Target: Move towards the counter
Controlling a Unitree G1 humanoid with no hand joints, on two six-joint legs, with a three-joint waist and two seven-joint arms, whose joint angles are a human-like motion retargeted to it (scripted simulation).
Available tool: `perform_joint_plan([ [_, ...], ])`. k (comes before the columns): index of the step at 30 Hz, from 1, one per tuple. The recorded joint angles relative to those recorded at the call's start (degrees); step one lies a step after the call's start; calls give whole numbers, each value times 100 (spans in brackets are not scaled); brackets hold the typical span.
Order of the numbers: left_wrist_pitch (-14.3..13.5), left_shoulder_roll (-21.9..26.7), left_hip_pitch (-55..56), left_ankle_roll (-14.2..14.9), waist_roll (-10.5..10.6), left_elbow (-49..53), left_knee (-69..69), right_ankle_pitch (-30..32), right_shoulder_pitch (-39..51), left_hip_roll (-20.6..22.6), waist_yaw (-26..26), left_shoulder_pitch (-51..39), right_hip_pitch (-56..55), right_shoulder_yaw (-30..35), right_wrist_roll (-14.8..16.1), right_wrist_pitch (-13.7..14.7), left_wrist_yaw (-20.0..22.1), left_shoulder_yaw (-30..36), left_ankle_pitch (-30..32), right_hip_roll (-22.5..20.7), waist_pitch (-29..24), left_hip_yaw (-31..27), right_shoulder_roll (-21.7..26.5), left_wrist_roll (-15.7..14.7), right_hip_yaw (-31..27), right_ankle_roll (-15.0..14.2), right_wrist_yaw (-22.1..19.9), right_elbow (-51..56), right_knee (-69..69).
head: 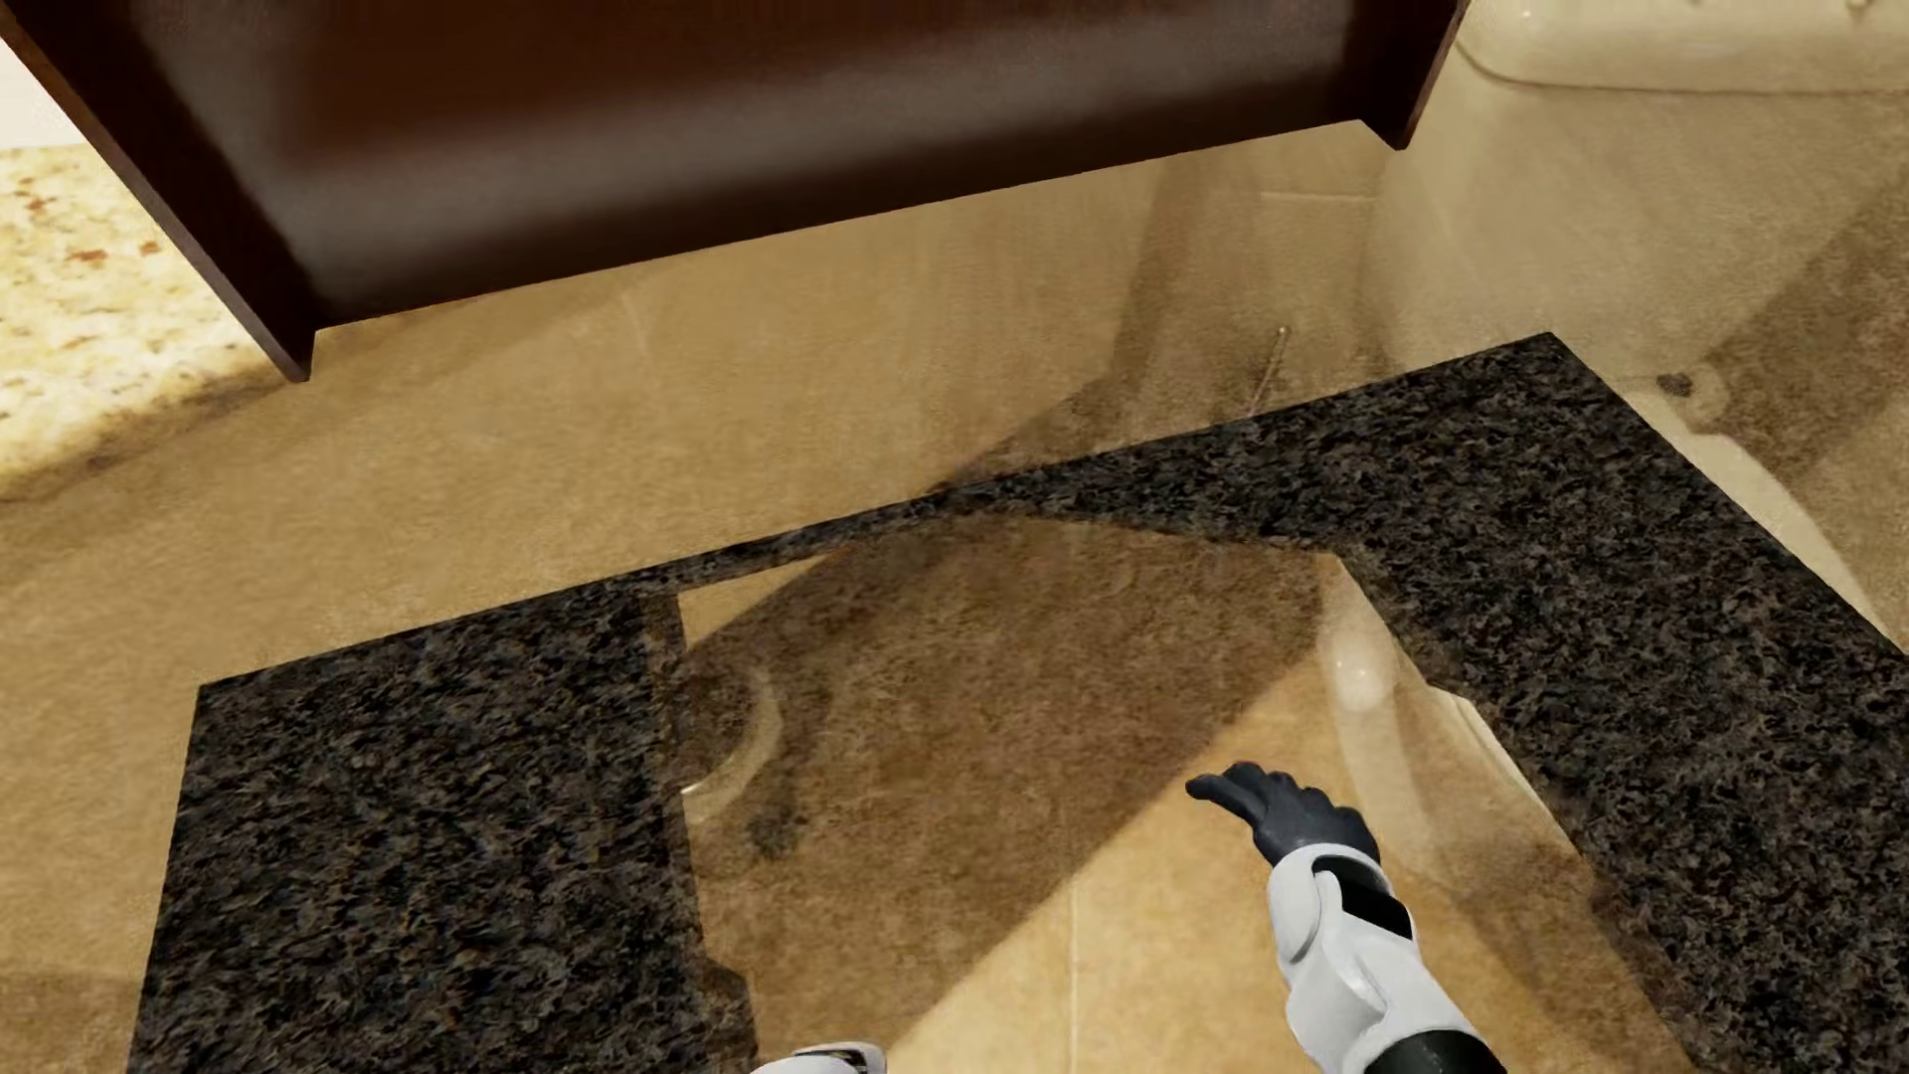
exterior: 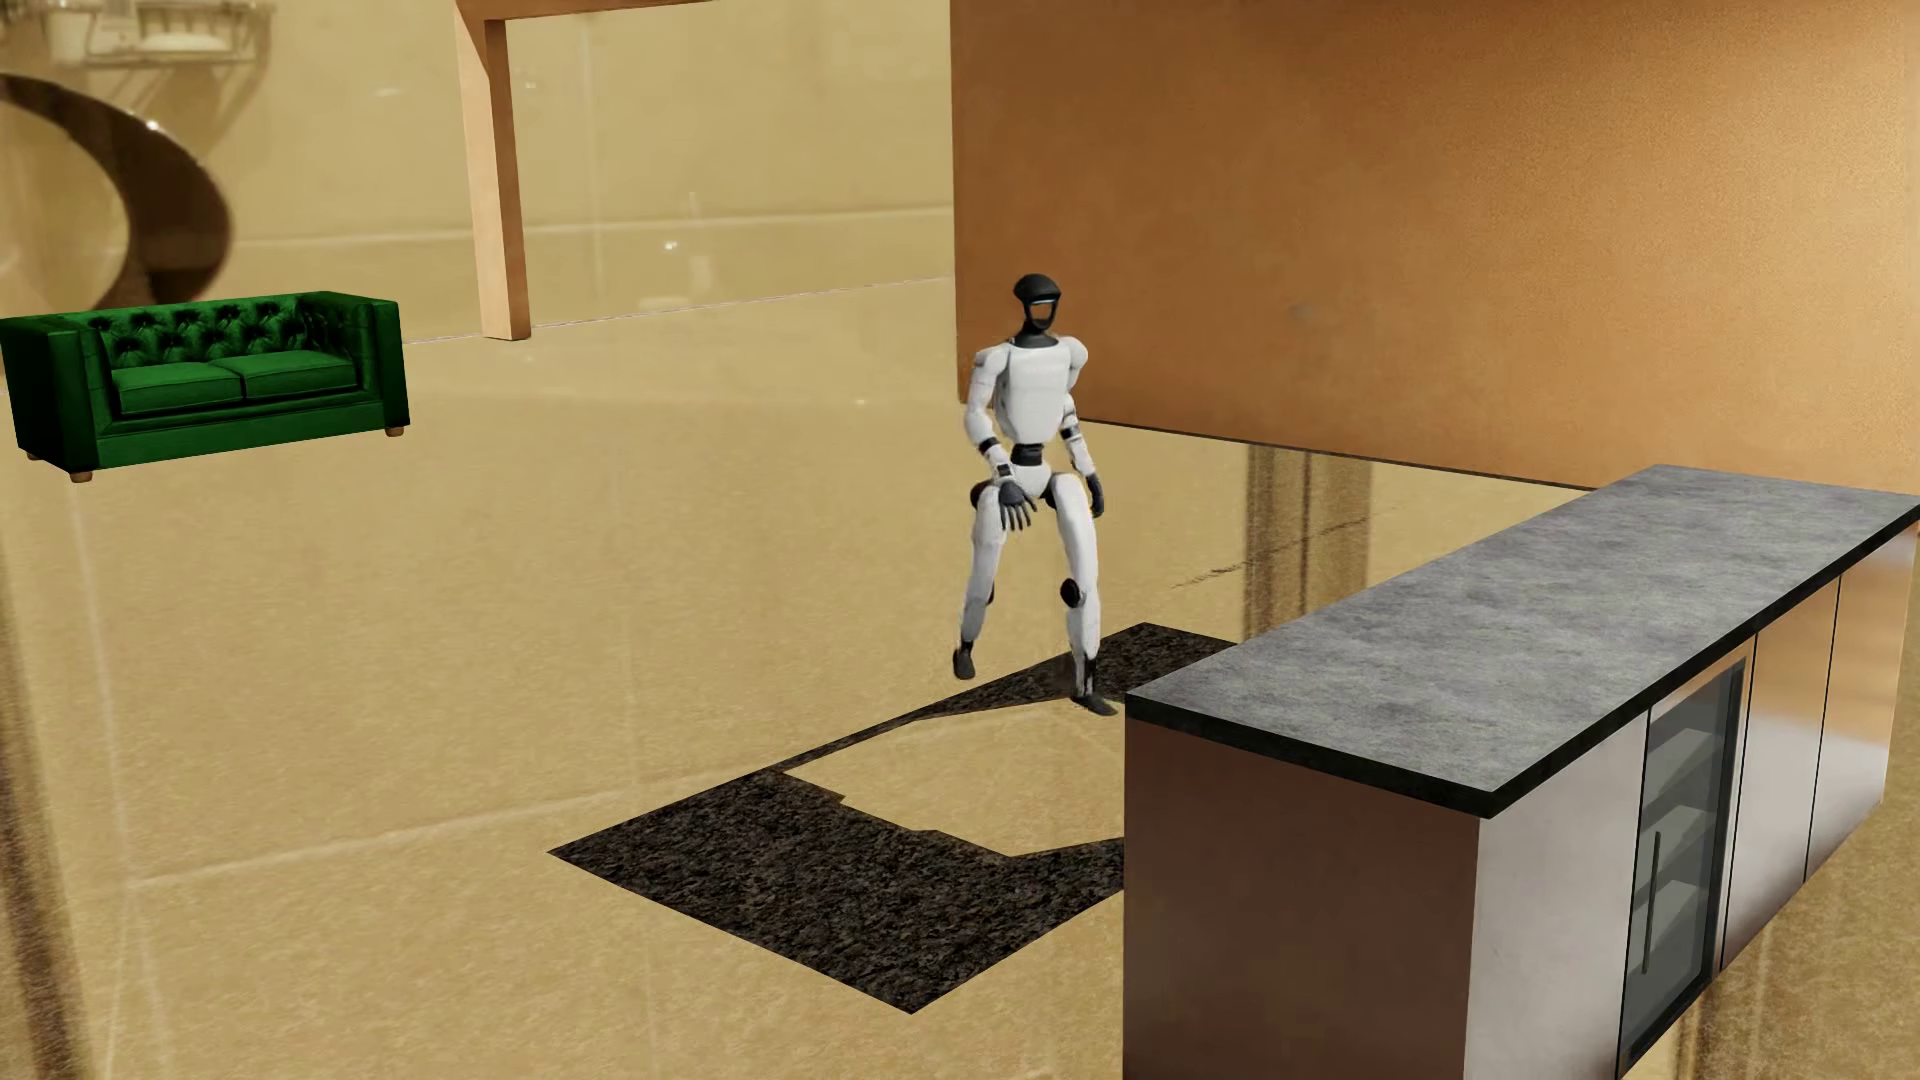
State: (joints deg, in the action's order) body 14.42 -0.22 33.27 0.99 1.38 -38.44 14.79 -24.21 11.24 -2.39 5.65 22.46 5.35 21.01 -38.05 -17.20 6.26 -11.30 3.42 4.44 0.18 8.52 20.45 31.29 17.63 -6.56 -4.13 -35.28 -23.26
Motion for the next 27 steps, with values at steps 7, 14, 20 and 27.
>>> perform_joint_plan([
  [7, 109, -406, -1515, -531, -419, -1081, 827, 2285, -400, 487, -113, -314, -2240, 320, 299, -120, -1230, -18, -1771, 1150, -211, 594, -485, 658, -1661, 78, 237, -258, -5011],
  [14, -469, 381, -2526, -286, -583, -466, 901, 1822, -2183, 733, -632, -1803, -4406, -483, 846, -655, -288, 109, -2940, 522, -128, -56, -1003, 1084, -948, 625, 405, -1346, -2395],
  [20, -799, 777, -2988, 217, -360, 324, 1978, 2414, -3020, 258, -821, -2147, -3724, -619, 816, -873, 67, 240, -2685, -181, 42, -678, -1198, 720, -726, 1226, 656, -1976, 97],
  [27, -516, 645, -385, 297, 63, -65, 6327, 630, -1832, -803, -642, -1241, -2325, -514, 492, -483, -831, 779, -906, -360, -118, -803, -1180, 1137, -165, 1121, -23, -1522, -888],
])
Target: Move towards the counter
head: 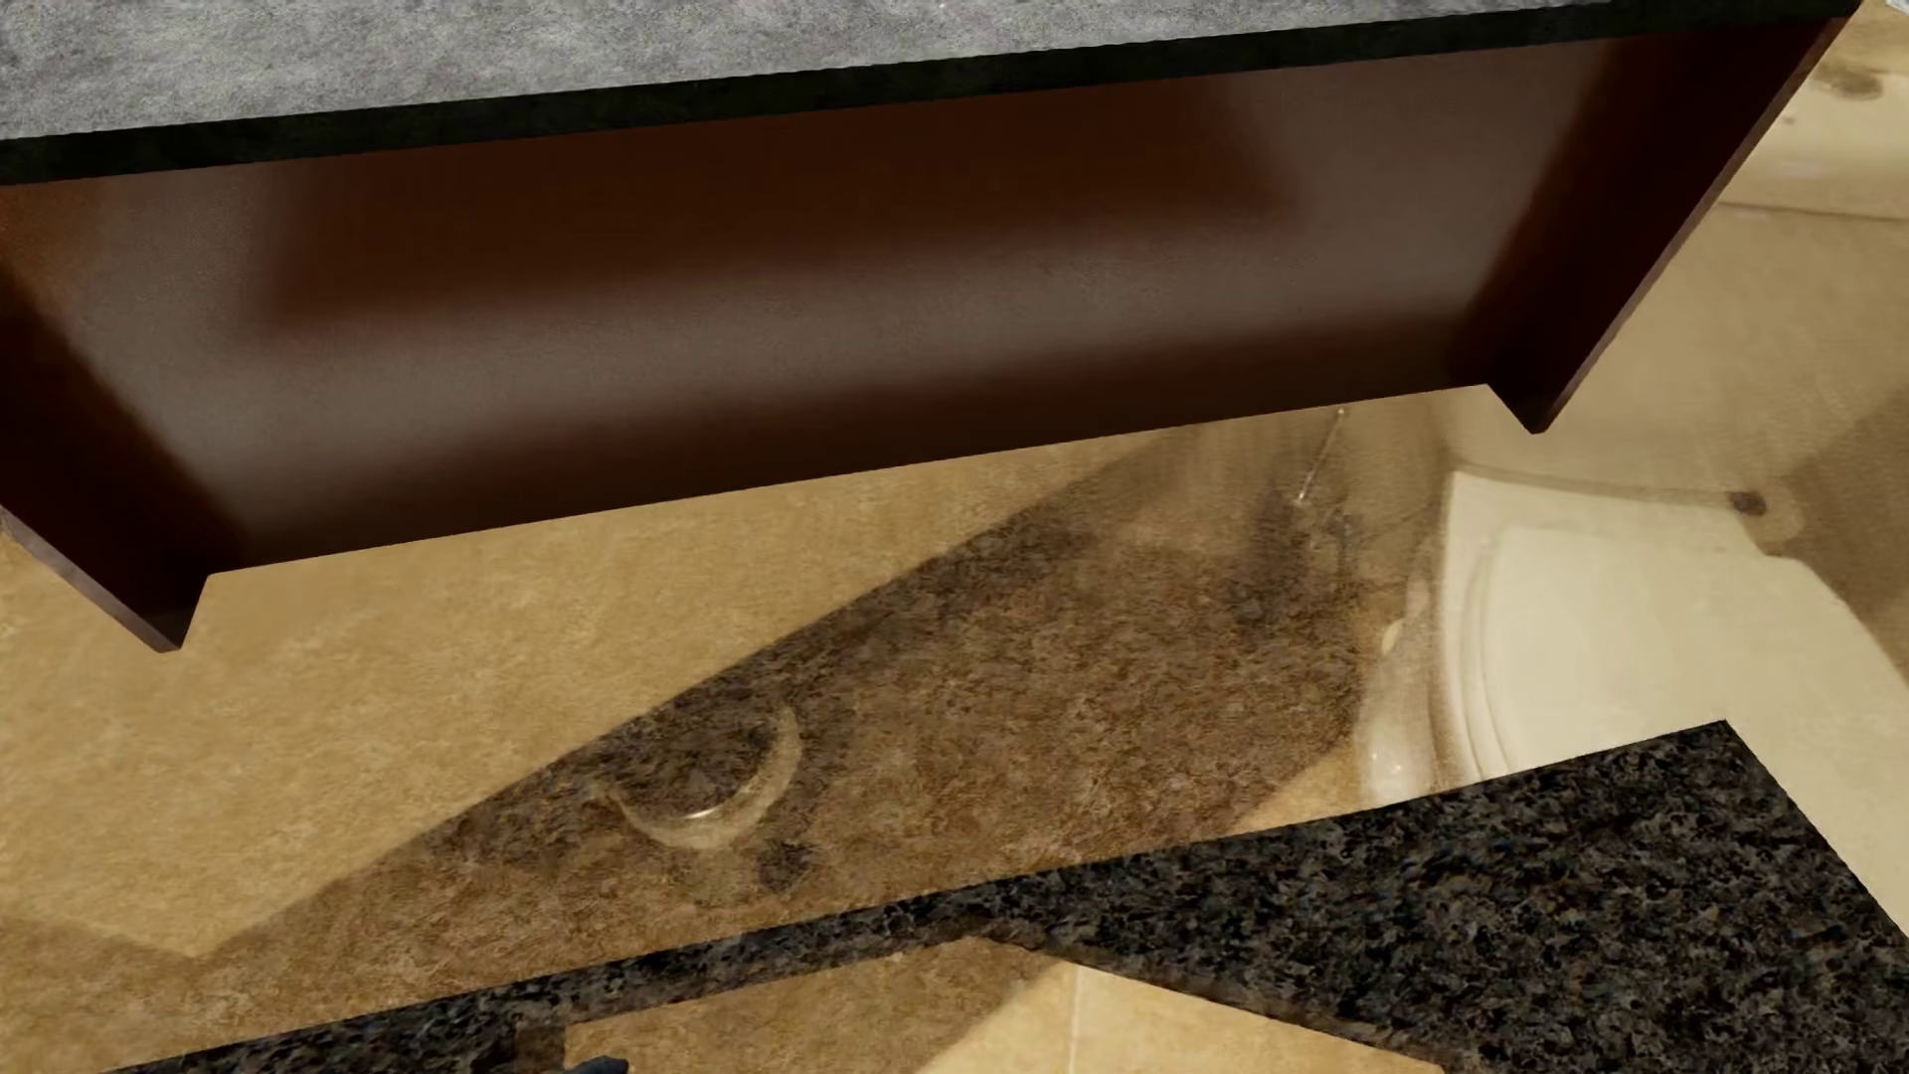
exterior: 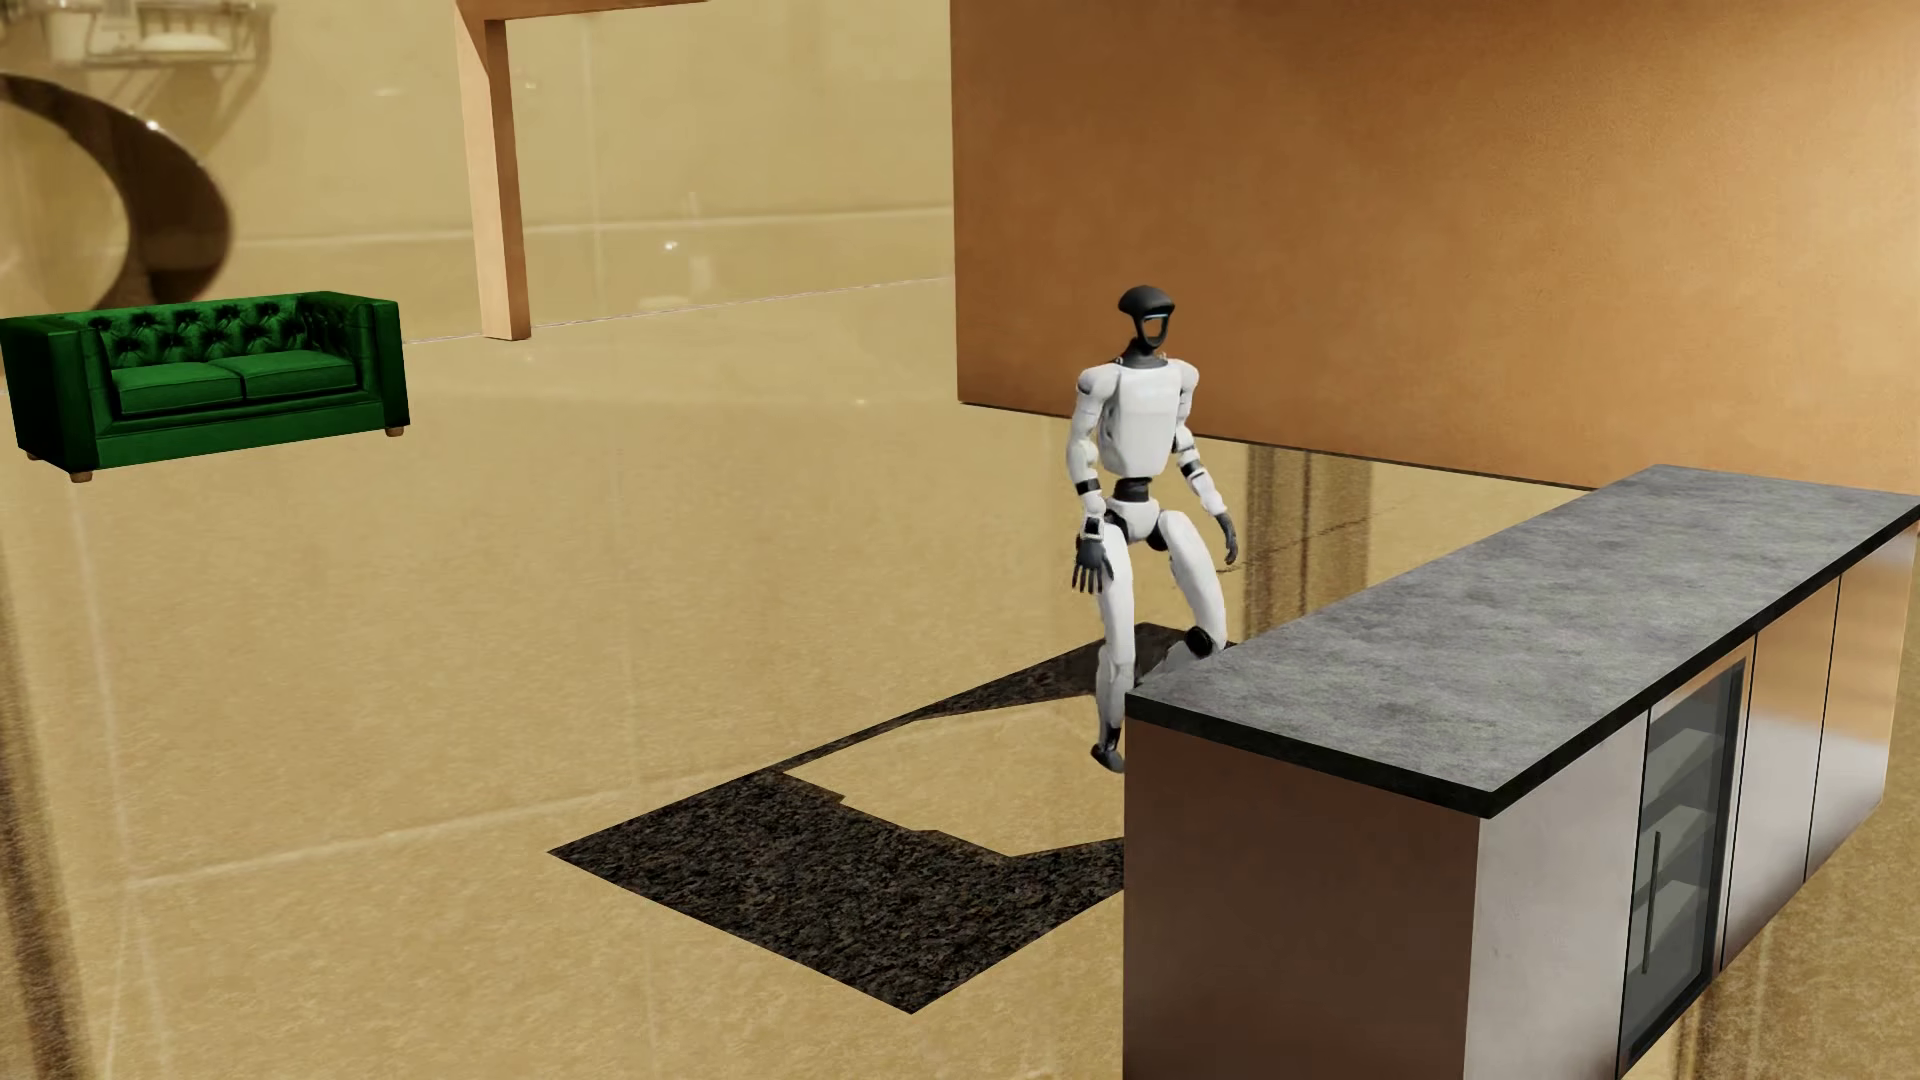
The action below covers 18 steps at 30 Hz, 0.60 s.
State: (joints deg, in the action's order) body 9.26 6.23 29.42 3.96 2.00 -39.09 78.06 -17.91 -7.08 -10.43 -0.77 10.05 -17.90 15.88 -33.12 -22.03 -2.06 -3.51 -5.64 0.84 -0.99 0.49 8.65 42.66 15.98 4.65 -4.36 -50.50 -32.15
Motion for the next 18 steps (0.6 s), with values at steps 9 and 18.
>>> perform_joint_plan([
  [9, 733, -493, -269, -1420, 119, -1124, -5425, -819, 2280, 11, 490, 1383, 1804, 776, -287, 690, 23, -782, -125, -104, 213, 2785, 438, -246, -700, -482, -168, 965, 508],
  [18, 364, -678, -1695, -1003, -442, -455, -5295, 1363, 604, 636, 335, 26, -957, 210, -71, 211, 717, -991, -1294, 1862, -112, 2885, 76, -232, -566, -477, 68, 543, -4617],
])
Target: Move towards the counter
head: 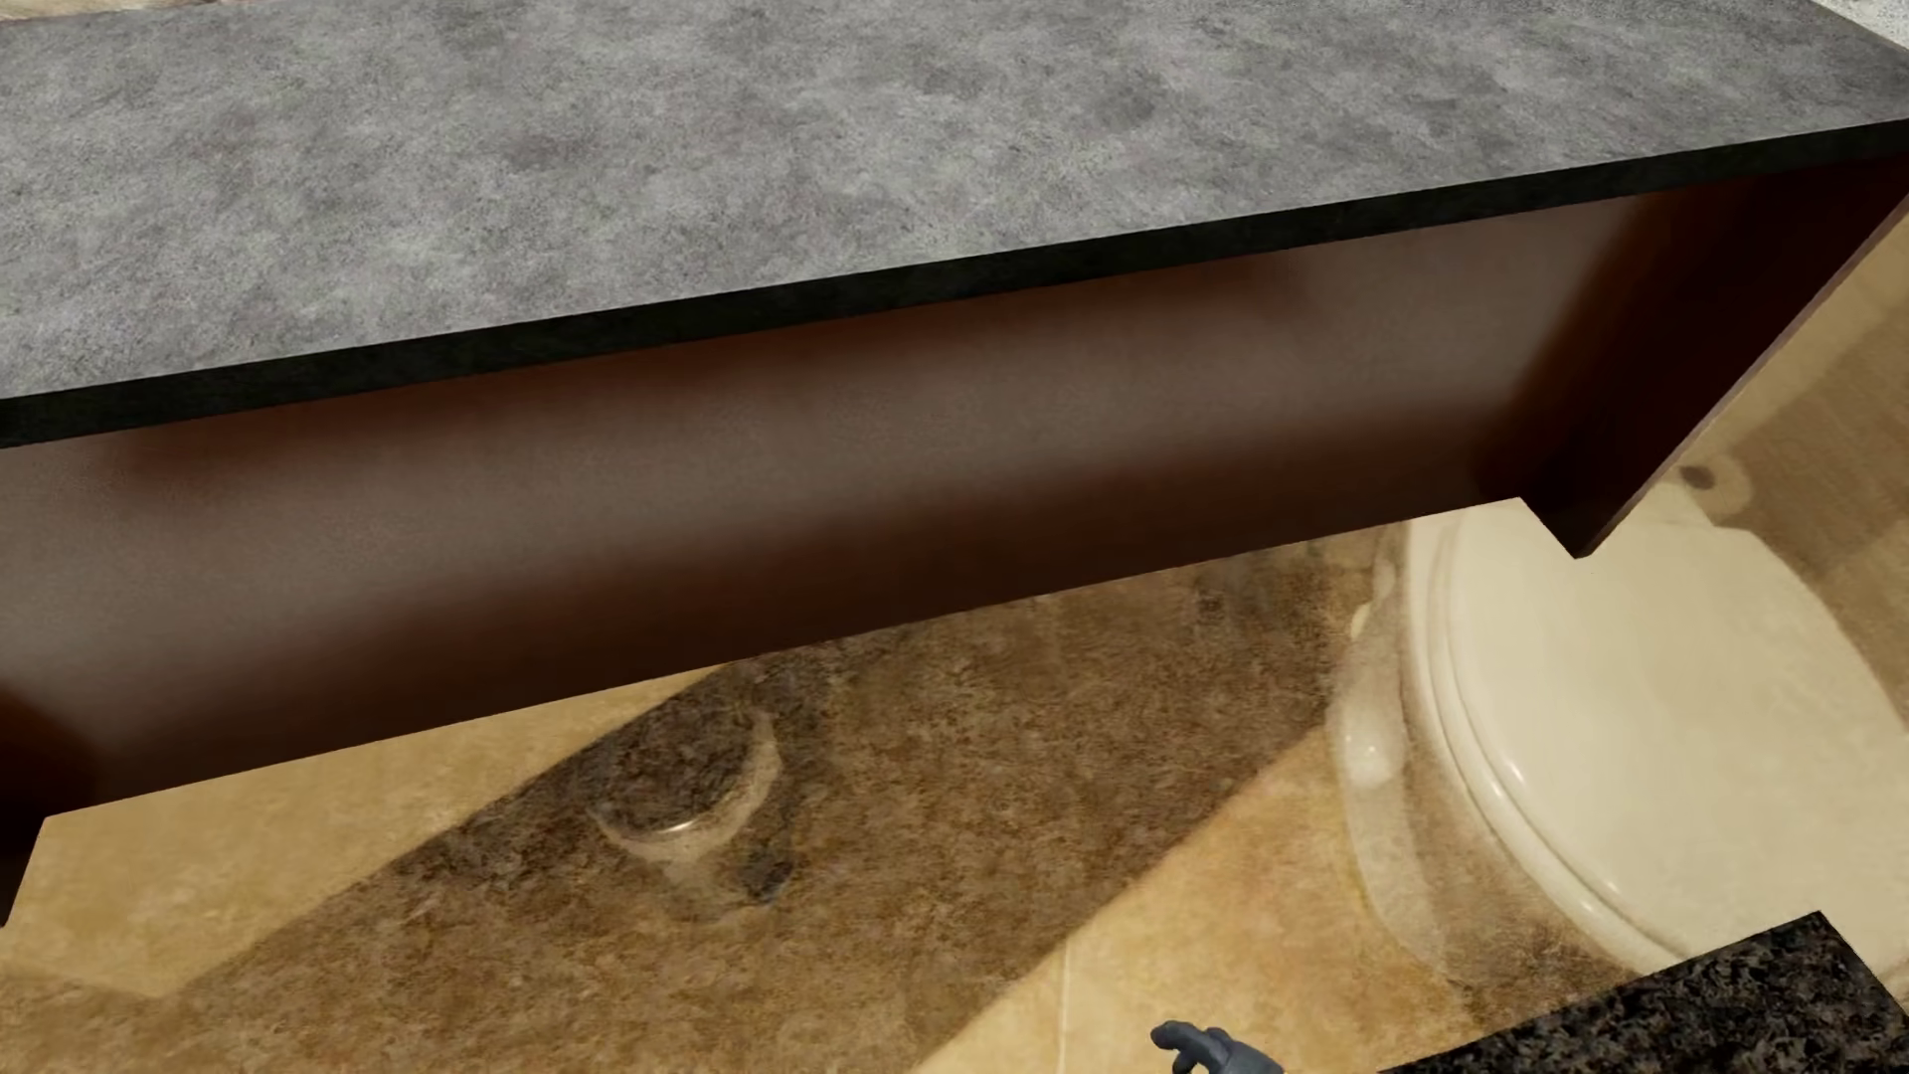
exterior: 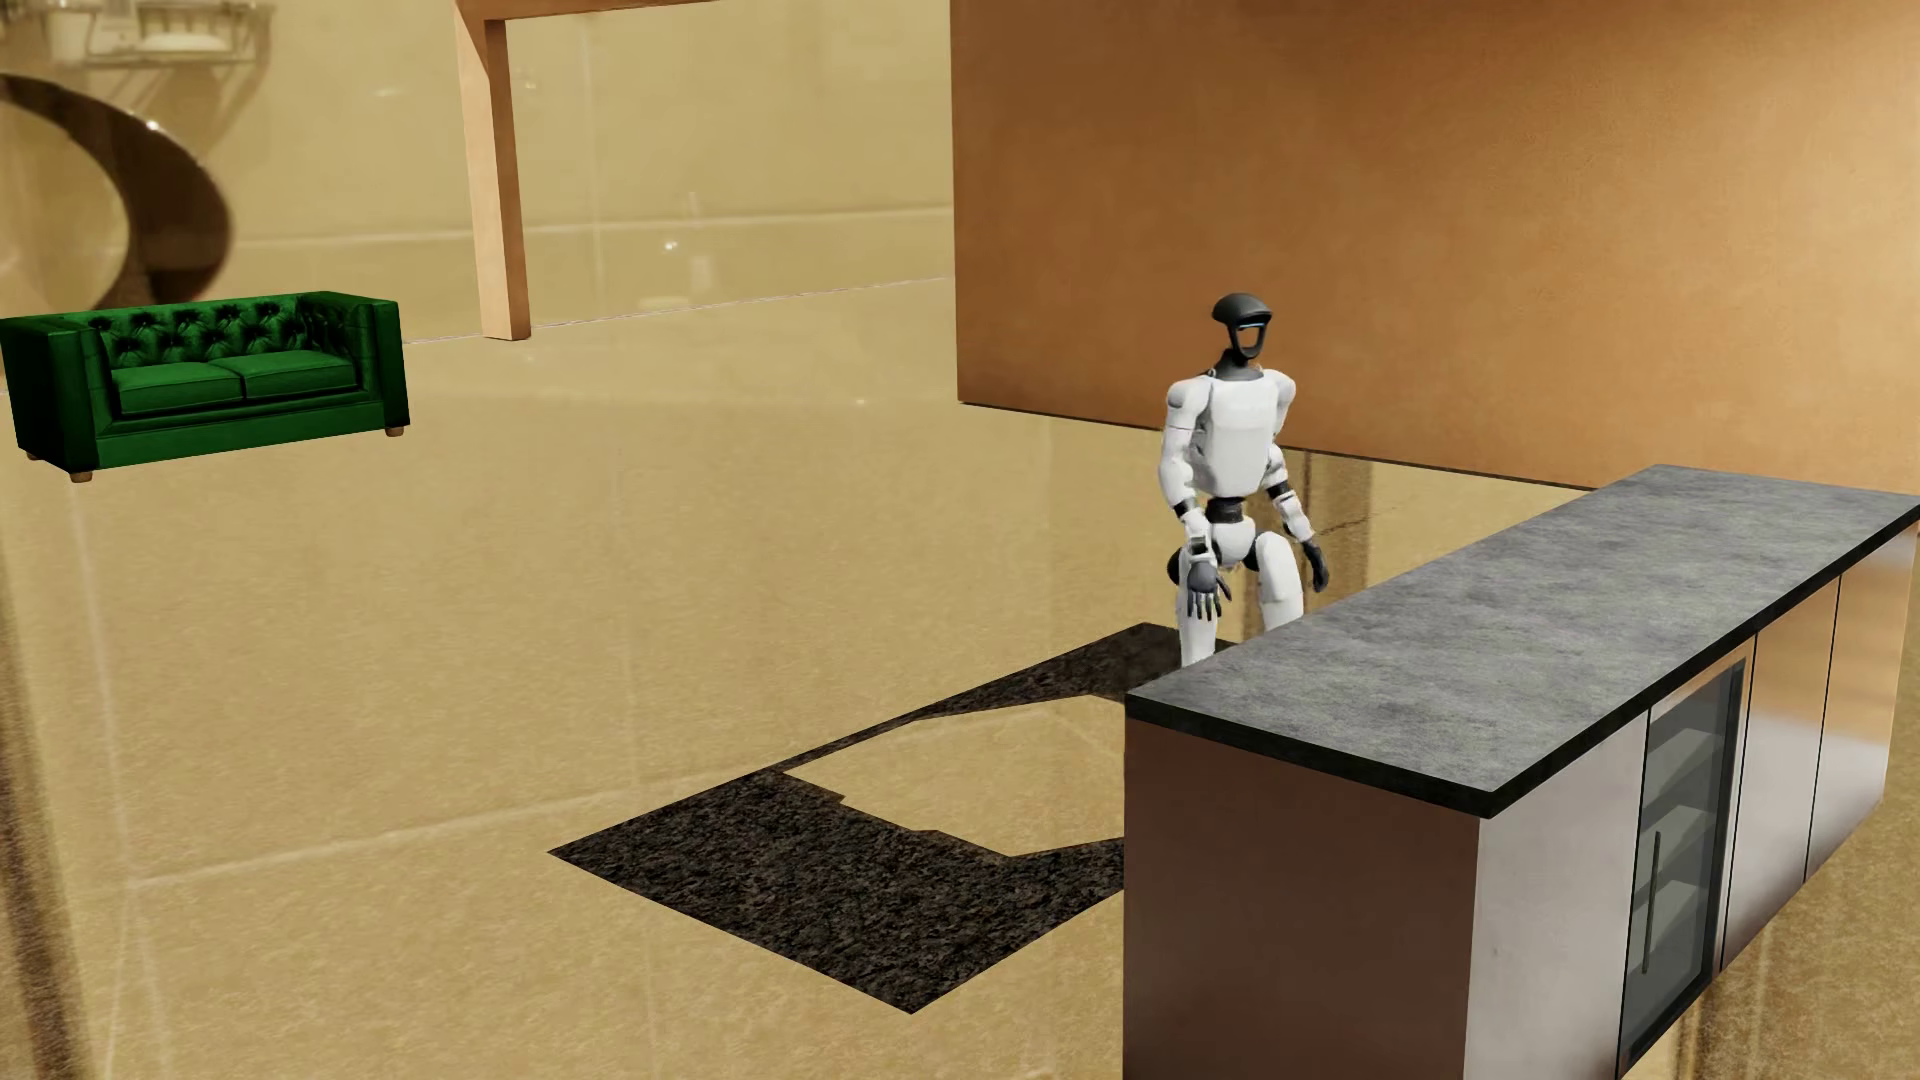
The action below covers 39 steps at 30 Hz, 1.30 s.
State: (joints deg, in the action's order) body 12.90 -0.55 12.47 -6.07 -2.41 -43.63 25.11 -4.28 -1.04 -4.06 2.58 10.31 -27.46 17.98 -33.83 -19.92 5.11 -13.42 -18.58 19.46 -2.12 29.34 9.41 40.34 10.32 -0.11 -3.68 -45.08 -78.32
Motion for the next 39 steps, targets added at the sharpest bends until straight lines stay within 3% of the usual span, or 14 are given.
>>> perform_joint_plan([
  [2, -132, 139, -164, 138, -91, -4, 68, -247, -355, 81, -156, -523, -479, -91, 229, -474, 95, 154, -190, -49, -22, -288, -26, 95, 205, 153, 125, -672, 573],
  [5, -568, 272, -369, 330, -184, 228, 68, -296, -946, 206, -316, -1136, -729, 331, 59, -489, -74, 544, -478, -324, 30, -682, 334, 118, 491, 78, 972, -1017, 2913],
  [7, -814, 328, -555, 505, -249, 497, -18, -22, -1562, 314, -344, -1301, -492, -26, 307, -467, -107, 841, -659, -480, 113, -939, 322, 90, 643, -70, 762, -785, 4940],
  [9, -937, 364, -687, 709, -262, 742, 75, 448, -2033, 228, -352, -1255, -182, -324, 572, -421, -1, 953, -823, -541, 180, -1228, 37, -36, 843, 561, 442, -639, 5480],
  [11, -815, 347, -525, 945, -141, 781, 950, 109, -1924, -204, -355, -992, 110, -16, 411, -493, 196, 800, -749, -689, 174, -1441, -189, -227, 1125, 596, 633, -878, 5283],
  [14, -366, 424, 382, 1381, 80, 271, 3159, -381, -1191, -809, -281, -507, 536, 695, -173, -380, -93, 707, 779, -1089, 125, -2236, -158, -143, 1323, 622, 1275, -887, 5062],
  [16, -51, 601, 1018, 1164, 264, -235, 4434, -621, -740, -1063, -231, -269, 800, 433, -171, -236, -305, 688, 1072, -1373, 87, -2718, -133, 137, 1344, 640, 627, -505, 4985],
  [18, 334, 468, 1351, 1235, 443, -627, 4705, -794, -77, -1191, -191, 77, 930, 75, -1, -77, 15, 177, 643, -1563, 63, -2814, -153, -127, 1182, 606, -215, -371, 4879],
  [22, 312, 437, 1255, 1543, 658, -899, 2148, -976, 1262, -979, -88, 730, 1057, 289, -121, 189, -814, 123, 160, -1824, 137, -2732, 63, -75, 660, 467, -177, -72, 4951],
  [23, 256, 433, 1026, 1274, 701, -801, 1309, -959, 1459, -971, -74, 848, 1100, 356, -164, 307, -969, 153, 200, -1867, 178, -2503, 118, -15, 551, 458, -193, 82, 5089],
  [25, 212, 432, 724, 877, 788, -602, 891, -1003, 1630, -1109, -55, 944, 1102, 380, -181, 494, -934, 142, -125, -1951, 244, -2005, 182, 86, 421, 416, -360, 389, 5127],
  [29, 187, 505, 423, 1133, 771, -273, 215, -1042, 1090, -893, -66, 444, 1177, -126, 126, 492, -838, 278, 81, -1755, 351, -1855, 49, 276, 433, 318, -630, 663, 5272],
  [37, -552, 327, 19, 1136, 505, 813, -519, -1147, -550, -309, -169, -351, 1682, 154, 414, -671, -254, 627, 298, -1261, 490, -2279, -459, -63, 1009, 139, 676, -1425, 5577],
  [39, -572, 301, 3, 1126, 444, 829, -509, -1187, -1007, -254, -200, -357, 1745, 269, 352, -561, -302, 756, 272, -1205, 483, -2342, -500, -97, 1082, 108, 802, -1363, 5573],
])
